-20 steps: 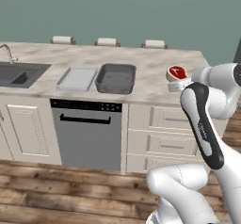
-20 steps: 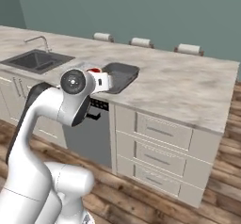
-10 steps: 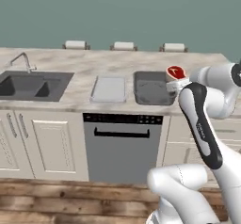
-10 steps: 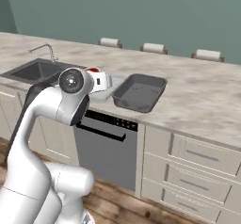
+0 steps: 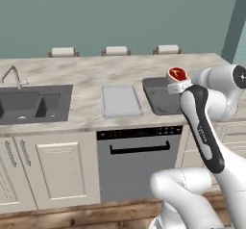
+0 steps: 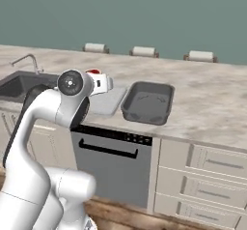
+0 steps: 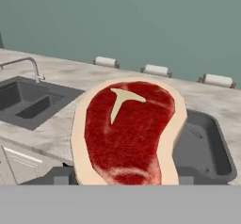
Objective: Place one lemon and one steak in each tupperware on the nearby counter, to pack two identical lunches.
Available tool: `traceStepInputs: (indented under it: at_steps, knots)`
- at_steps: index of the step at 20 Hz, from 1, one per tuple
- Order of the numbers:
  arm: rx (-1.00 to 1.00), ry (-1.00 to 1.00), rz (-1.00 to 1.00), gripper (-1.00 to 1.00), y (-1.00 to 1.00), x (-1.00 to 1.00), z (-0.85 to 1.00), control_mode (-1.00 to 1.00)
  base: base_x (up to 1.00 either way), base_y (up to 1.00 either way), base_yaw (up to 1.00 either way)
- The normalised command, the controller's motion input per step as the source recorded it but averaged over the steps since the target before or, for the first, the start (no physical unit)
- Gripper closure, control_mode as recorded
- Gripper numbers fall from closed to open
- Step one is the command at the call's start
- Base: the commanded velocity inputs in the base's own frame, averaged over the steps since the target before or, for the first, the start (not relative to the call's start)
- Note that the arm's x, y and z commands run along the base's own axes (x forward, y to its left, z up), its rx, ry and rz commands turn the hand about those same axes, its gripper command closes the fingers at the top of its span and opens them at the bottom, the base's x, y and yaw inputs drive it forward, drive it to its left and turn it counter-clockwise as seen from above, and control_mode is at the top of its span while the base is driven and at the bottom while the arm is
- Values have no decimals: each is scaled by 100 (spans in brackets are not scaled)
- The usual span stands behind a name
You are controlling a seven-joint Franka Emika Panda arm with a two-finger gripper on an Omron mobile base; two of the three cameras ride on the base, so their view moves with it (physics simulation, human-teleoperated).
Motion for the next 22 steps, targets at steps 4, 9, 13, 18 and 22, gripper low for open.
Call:
traceStepInputs:
  at_steps: [4,9,13,18,22]
  knots:
    - [0,0,0,100,0,0,0,100,70,42,-30]
    - [0,0,0,100,0,0,0,100,84,6,-19]
    - [0,0,0,100,0,0,0,100,79,0,-13]
    - [0,0,0,100,0,0,0,100,67,11,-11]
    - [0,0,0,100,0,0,0,100,51,36,-9]
